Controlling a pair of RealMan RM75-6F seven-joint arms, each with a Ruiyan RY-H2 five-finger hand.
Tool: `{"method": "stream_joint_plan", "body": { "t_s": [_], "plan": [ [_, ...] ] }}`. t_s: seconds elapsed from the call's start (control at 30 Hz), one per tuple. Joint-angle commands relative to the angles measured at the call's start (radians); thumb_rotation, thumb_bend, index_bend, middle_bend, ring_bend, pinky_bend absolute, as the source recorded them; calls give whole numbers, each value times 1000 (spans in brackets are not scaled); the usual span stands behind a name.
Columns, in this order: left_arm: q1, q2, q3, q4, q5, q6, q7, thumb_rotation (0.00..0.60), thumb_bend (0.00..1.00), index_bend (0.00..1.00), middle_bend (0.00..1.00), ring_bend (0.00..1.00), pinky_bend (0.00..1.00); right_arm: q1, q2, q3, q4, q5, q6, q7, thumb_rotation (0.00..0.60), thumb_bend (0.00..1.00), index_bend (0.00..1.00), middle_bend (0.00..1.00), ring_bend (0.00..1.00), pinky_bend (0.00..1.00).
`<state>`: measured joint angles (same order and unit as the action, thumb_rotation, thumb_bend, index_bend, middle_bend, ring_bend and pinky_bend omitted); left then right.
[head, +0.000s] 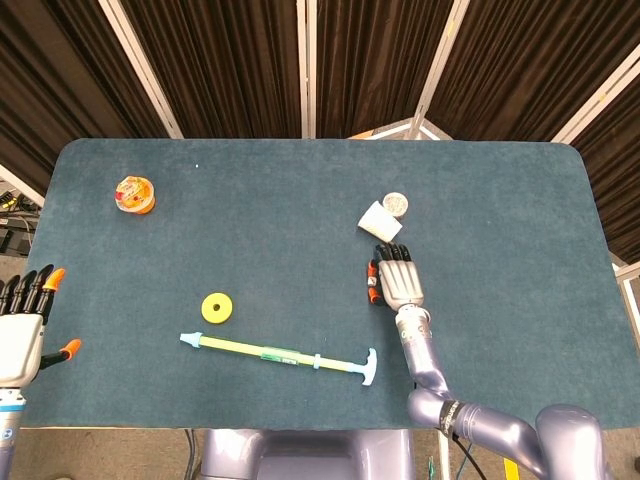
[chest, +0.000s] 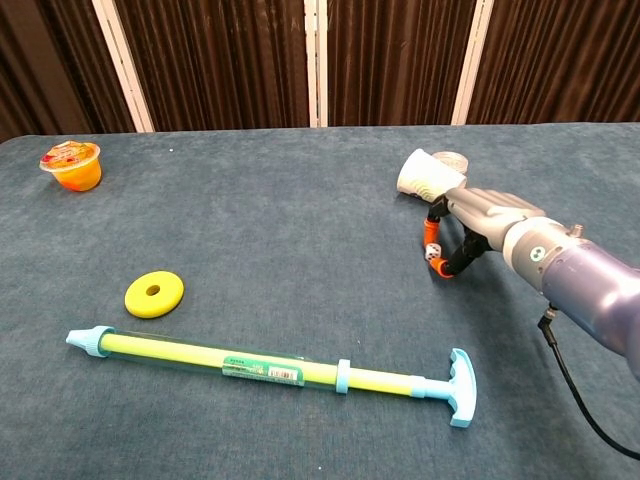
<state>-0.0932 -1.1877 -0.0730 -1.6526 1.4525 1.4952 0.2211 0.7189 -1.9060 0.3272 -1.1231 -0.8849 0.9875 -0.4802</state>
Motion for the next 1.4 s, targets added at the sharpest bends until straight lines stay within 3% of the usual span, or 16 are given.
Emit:
{"method": "stream_joint_plan", "body": {
  "t_s": [0.03,0.23,0.47,0.73,0.87,1.23,1.4],
  "plan": [
    [-1,0,1,0,2,0,0,600,46,0,0,0,0,0,-4,-2,3,0,3,8,600,379,534,158,0,0],
    [-1,0,4,-1,8,3,-1,600,46,0,0,0,0,-13,19,-10,-55,-50,52,30,600,412,560,172,0,0],
    [1,3,4,-7,16,16,0,600,46,0,0,0,0,-63,123,-38,-267,-139,171,7,600,411,555,169,0,0],
    [5,1,12,-17,29,24,17,600,46,0,0,0,0,-149,253,-98,-461,-221,268,22,600,402,541,153,0,0],
    [13,1,20,-29,53,47,31,600,46,0,0,0,0,-233,355,-161,-567,-297,347,62,600,385,521,131,0,0],
    [27,-2,39,-49,105,81,65,600,46,0,0,0,0,-317,451,-216,-646,-353,410,76,600,232,263,37,0,0],
    [34,-5,47,-53,121,93,82,600,46,0,0,0,0,-368,499,-251,-657,-403,455,109,600,219,233,30,0,0]
  ]
}}
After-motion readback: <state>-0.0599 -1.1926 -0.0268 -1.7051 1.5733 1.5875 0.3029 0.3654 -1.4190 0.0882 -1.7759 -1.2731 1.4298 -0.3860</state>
